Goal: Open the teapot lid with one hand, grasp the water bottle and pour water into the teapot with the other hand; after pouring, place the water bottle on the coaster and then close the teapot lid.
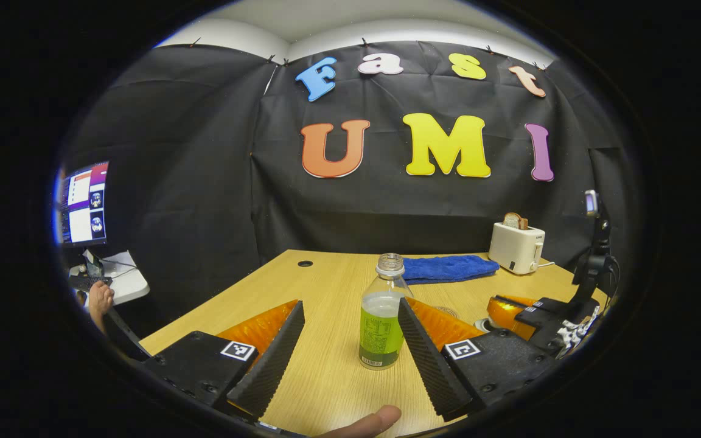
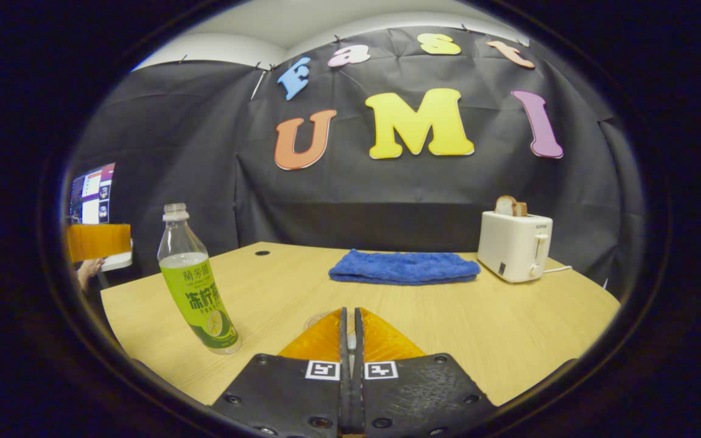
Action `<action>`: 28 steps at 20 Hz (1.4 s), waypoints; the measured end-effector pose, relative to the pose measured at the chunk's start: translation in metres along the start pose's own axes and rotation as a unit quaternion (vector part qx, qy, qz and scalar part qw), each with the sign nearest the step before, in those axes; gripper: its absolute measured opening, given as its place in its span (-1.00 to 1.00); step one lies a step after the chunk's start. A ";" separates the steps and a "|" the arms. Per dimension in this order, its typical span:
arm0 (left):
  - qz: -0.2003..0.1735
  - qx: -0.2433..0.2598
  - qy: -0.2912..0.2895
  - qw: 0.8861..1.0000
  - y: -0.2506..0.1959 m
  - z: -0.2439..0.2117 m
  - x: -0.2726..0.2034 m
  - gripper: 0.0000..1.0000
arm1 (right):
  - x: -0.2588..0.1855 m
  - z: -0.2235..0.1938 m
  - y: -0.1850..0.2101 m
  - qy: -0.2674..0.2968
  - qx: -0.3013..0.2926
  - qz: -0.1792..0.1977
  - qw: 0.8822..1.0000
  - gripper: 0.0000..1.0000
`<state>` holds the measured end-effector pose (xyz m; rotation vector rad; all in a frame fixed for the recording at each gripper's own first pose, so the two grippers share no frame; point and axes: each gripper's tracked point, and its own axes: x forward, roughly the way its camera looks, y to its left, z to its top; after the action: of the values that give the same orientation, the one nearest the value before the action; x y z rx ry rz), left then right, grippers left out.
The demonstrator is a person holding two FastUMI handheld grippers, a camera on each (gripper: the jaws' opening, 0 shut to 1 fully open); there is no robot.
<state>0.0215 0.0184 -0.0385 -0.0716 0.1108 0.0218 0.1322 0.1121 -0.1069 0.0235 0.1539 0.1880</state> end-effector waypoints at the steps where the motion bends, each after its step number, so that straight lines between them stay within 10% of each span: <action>1: -0.006 -0.002 0.001 1.000 -0.004 0.000 0.001 0.94 | -0.006 0.010 -0.005 -0.011 -0.004 -0.006 1.000 -1.00; 14: -0.070 0.008 0.000 0.998 -0.033 -0.017 0.015 0.94 | -0.109 0.084 -0.082 -0.102 0.000 -0.071 0.992 -1.00; 28: -0.036 0.010 -0.043 0.998 -0.031 -0.044 0.094 0.94 | -0.119 0.079 -0.109 -0.095 -0.006 -0.075 0.993 -1.00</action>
<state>0.1109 -0.0136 -0.0900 -0.0539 0.0232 -0.0479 0.0492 -0.0176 -0.0151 0.0179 -0.0352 0.0350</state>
